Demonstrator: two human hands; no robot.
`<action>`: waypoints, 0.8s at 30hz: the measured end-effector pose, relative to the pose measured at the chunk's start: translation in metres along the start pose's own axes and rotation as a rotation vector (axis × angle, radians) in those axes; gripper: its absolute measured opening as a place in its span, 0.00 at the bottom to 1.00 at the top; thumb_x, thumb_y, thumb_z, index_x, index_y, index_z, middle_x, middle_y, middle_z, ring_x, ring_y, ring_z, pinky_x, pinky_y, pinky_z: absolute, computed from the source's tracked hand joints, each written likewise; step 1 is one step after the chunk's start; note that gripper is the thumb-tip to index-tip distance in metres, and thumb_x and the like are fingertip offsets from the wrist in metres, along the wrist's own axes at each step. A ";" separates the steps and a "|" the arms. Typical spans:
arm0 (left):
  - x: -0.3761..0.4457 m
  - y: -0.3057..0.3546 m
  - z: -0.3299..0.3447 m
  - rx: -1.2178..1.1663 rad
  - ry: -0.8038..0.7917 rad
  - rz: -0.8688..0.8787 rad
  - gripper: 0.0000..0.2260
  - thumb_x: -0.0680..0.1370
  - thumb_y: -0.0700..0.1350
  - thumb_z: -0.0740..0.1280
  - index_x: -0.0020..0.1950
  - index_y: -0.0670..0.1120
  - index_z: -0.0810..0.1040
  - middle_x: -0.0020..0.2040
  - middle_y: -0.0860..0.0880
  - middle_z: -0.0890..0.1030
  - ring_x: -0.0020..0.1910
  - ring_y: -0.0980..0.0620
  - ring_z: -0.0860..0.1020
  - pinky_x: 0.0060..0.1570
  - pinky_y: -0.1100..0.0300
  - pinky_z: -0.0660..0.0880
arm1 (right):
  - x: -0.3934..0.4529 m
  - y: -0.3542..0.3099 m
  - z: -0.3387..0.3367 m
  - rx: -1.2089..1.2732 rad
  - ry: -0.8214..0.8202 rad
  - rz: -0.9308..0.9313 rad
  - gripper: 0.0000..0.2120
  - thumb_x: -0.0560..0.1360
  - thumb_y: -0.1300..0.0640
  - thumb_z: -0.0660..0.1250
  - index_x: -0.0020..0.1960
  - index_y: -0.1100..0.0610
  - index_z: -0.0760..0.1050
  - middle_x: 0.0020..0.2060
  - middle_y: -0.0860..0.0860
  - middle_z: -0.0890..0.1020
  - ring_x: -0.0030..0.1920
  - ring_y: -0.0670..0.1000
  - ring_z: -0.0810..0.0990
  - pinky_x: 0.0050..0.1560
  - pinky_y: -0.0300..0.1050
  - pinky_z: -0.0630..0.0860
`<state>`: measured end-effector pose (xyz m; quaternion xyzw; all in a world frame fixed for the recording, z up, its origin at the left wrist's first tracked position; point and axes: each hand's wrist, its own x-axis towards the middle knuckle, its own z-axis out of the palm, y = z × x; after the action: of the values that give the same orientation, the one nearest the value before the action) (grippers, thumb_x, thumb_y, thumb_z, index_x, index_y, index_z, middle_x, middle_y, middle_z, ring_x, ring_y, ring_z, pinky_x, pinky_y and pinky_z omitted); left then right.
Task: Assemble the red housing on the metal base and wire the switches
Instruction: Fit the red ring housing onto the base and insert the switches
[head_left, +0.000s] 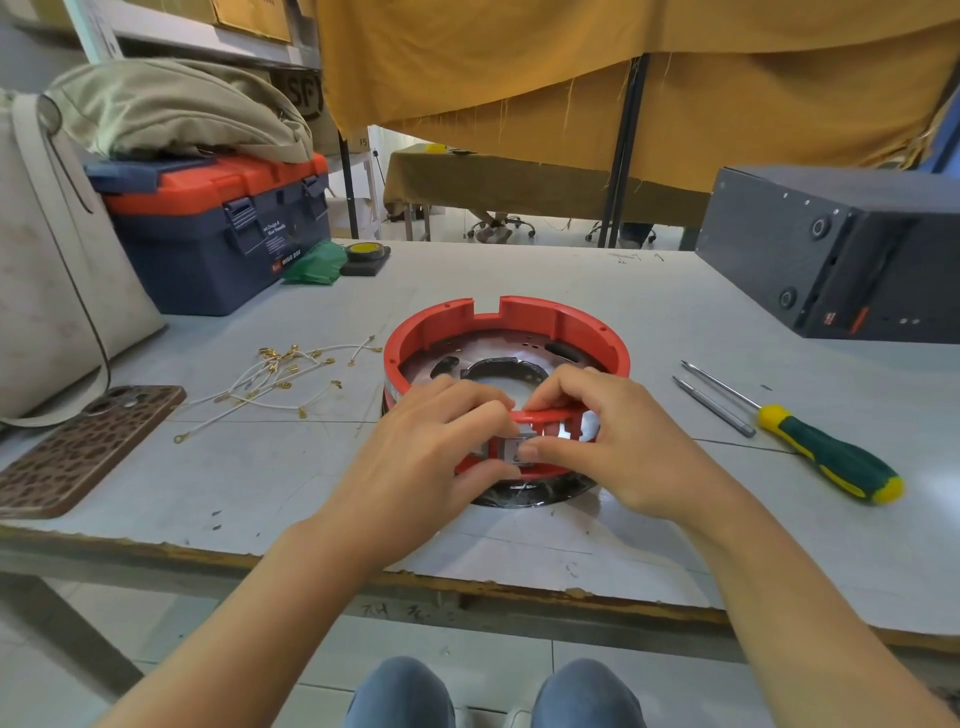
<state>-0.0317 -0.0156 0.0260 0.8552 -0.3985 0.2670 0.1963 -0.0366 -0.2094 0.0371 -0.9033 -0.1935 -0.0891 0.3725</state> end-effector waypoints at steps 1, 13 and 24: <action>0.000 0.000 -0.001 -0.031 -0.010 -0.017 0.11 0.71 0.48 0.73 0.50 0.46 0.79 0.54 0.50 0.79 0.51 0.49 0.77 0.49 0.53 0.76 | 0.000 0.000 0.000 -0.002 -0.002 0.000 0.10 0.69 0.47 0.72 0.48 0.44 0.73 0.44 0.43 0.77 0.50 0.46 0.73 0.48 0.40 0.72; 0.014 -0.014 -0.013 -0.358 -0.051 -0.280 0.06 0.70 0.50 0.73 0.44 0.51 0.82 0.46 0.55 0.77 0.46 0.58 0.75 0.43 0.69 0.71 | 0.004 0.001 -0.005 -0.023 -0.053 0.019 0.11 0.68 0.41 0.69 0.47 0.42 0.73 0.43 0.37 0.78 0.48 0.39 0.76 0.48 0.36 0.76; 0.015 -0.014 -0.009 -0.371 -0.010 -0.278 0.04 0.71 0.46 0.73 0.43 0.47 0.83 0.40 0.52 0.74 0.40 0.54 0.74 0.36 0.66 0.70 | 0.005 -0.001 -0.004 0.084 0.011 0.006 0.05 0.70 0.49 0.72 0.43 0.48 0.78 0.39 0.42 0.81 0.44 0.43 0.78 0.48 0.41 0.76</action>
<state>-0.0151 -0.0111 0.0405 0.8524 -0.3201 0.1553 0.3832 -0.0330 -0.2101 0.0417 -0.8870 -0.1923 -0.0846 0.4112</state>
